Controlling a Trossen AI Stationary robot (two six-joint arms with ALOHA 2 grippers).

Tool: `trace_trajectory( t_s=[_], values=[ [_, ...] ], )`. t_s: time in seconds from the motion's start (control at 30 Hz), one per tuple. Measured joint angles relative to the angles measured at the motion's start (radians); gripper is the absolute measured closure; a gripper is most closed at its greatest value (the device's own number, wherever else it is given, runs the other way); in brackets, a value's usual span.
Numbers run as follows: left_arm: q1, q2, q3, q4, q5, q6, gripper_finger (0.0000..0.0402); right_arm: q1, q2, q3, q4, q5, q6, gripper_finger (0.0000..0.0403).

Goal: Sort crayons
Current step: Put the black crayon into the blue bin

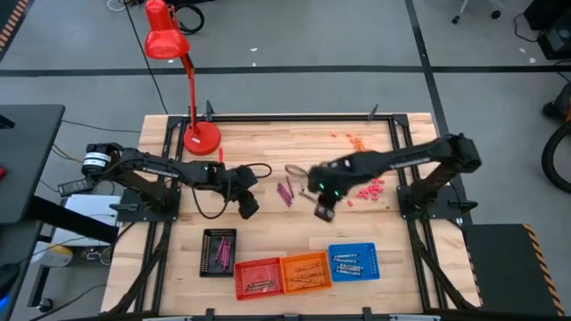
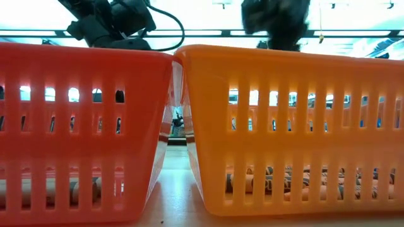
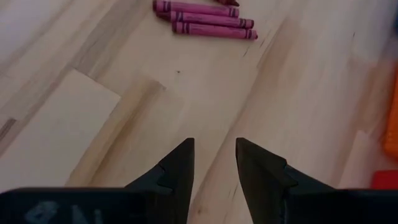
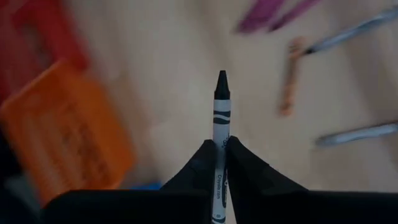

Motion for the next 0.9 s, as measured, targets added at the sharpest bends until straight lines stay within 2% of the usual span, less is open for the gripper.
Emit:
trace_trajectory(
  t_s=[0.2,0.43,0.57,0.9],
  values=[
    [0.002,0.0,0.0,0.052,-0.026,0.002,0.0271,0.208,-0.032,0.0,-0.046,0.0,0.007,0.0362],
    [0.002,0.001,0.0,0.063,-0.03,0.002,0.0271,0.401,-0.021,-0.035,-0.097,-0.009,0.104,0.0362],
    [0.002,0.001,0.0,0.063,-0.03,0.001,0.0271,0.456,-0.021,-0.108,-0.089,-0.069,0.161,0.0362],
    [0.003,0.001,0.0,0.069,-0.03,-0.005,0.0271,0.479,-0.021,-0.289,0.143,-0.166,0.233,0.0361]
  ],
)
